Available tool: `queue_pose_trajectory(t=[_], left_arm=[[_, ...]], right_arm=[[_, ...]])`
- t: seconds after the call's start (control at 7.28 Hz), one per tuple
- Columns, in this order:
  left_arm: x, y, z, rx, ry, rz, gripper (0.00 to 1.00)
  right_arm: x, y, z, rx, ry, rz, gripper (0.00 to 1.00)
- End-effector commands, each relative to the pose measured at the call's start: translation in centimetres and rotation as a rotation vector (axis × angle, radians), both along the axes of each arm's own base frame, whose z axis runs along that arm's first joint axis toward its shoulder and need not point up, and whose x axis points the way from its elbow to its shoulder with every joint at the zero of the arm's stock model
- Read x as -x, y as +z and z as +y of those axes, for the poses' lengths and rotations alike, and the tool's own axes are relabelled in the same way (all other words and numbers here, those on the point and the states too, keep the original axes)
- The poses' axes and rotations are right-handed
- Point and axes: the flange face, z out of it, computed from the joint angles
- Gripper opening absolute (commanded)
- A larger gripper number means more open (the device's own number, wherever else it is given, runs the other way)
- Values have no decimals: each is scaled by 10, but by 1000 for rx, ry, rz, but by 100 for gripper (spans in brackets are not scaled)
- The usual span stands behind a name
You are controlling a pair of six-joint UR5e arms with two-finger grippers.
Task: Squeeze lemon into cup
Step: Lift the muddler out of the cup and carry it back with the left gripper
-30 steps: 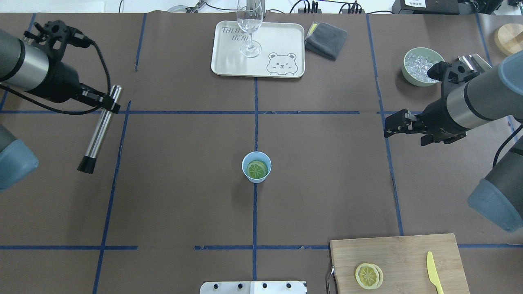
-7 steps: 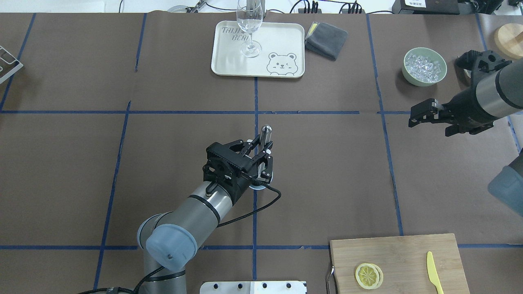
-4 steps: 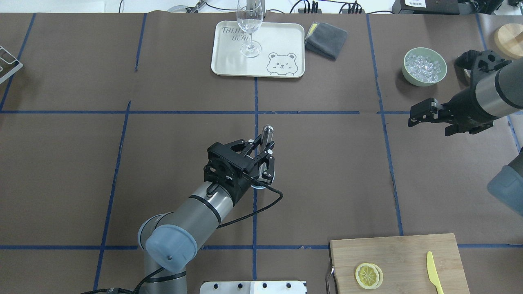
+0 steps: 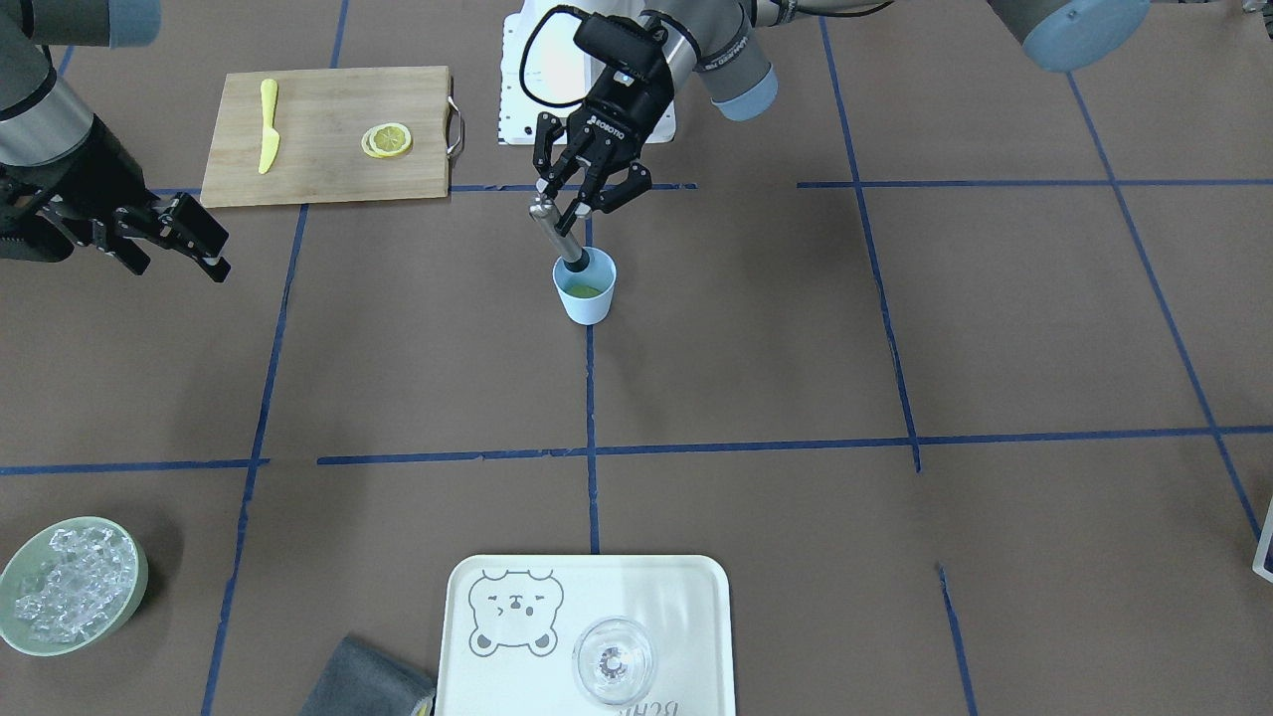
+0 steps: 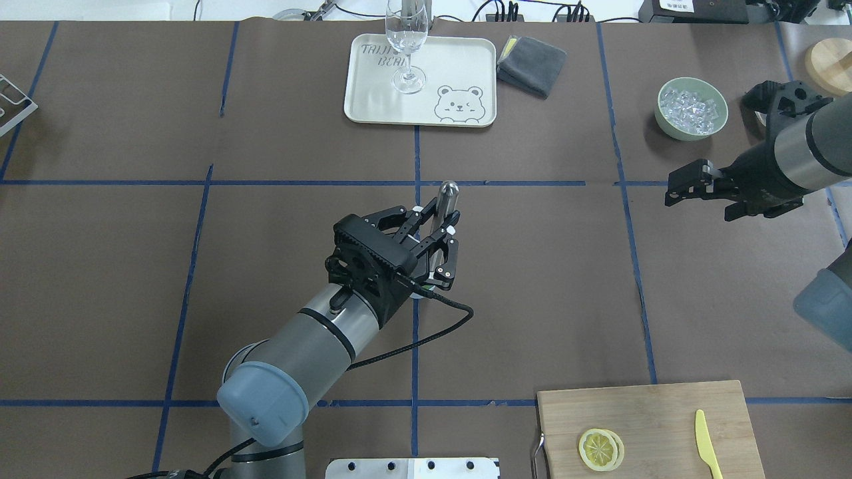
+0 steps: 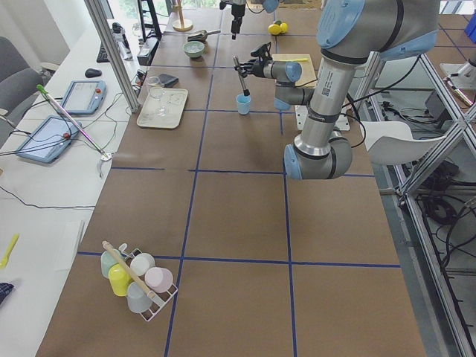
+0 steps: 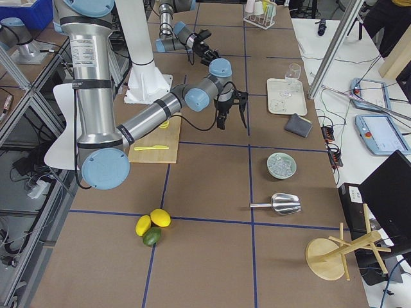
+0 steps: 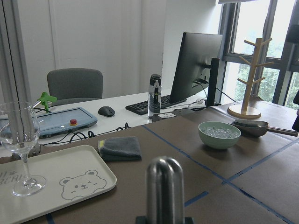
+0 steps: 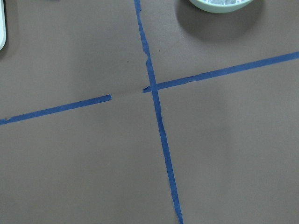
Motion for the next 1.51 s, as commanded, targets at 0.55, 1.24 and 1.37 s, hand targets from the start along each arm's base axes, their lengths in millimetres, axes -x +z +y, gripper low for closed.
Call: queue_pose_trajectory(t=[0.55,1.24,1.37], left_arm=[[62,-38,-62,70,-73,-271,0],[163,60,-146,505,233,-281,0],[204,86,-170,659,412,-230,0]], right_arm=[[-2,4,2,8,0,3,100],[-3,7,3,15,2,6,100],[-3,7,3,16,2,7,100]])
